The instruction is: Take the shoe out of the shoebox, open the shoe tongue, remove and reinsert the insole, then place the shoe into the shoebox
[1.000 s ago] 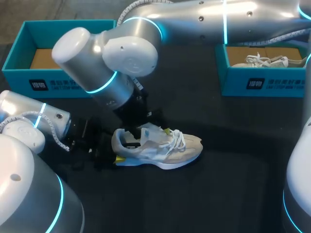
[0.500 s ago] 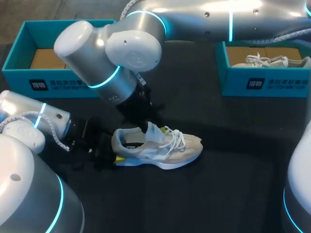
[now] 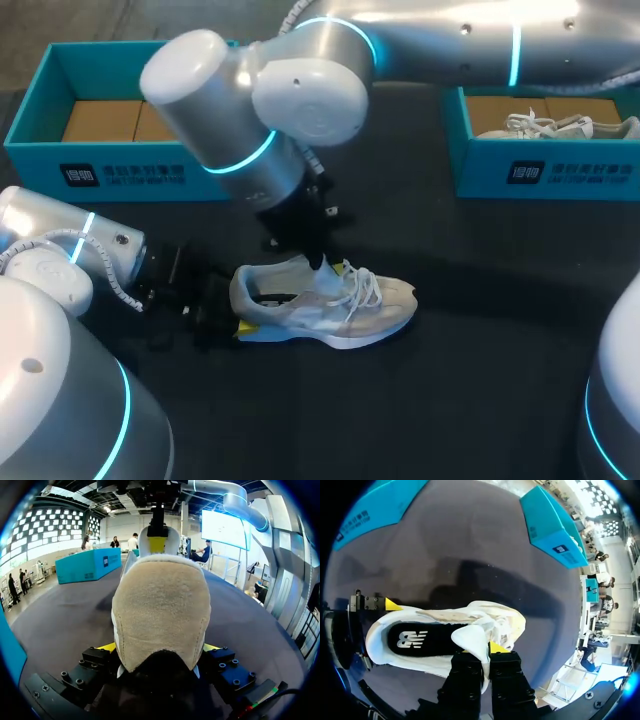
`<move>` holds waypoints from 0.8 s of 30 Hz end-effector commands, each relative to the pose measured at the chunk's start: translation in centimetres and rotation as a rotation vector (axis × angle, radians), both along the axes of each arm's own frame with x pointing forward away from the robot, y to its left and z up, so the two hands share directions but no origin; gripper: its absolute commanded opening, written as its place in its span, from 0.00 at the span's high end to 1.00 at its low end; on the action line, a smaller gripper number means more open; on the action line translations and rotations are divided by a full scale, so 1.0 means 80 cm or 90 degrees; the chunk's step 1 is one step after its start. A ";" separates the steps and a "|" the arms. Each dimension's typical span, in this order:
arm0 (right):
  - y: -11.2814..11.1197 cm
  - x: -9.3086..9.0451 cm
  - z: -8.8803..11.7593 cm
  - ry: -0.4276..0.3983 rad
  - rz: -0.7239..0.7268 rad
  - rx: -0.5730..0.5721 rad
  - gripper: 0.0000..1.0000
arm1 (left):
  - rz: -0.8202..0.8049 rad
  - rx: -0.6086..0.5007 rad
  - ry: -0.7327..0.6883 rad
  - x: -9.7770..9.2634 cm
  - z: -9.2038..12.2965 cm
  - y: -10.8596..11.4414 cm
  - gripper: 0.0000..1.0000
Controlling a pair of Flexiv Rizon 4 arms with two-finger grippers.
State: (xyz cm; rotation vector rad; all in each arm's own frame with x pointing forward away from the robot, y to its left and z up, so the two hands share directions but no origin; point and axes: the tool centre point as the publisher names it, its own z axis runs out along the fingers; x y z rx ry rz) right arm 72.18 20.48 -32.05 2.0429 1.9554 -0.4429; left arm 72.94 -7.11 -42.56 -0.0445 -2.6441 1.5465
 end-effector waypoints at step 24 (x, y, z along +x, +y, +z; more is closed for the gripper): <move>-0.077 -0.008 -0.004 -0.112 -0.219 0.114 1.00 | 0.000 0.002 0.000 0.002 -0.004 -0.002 1.00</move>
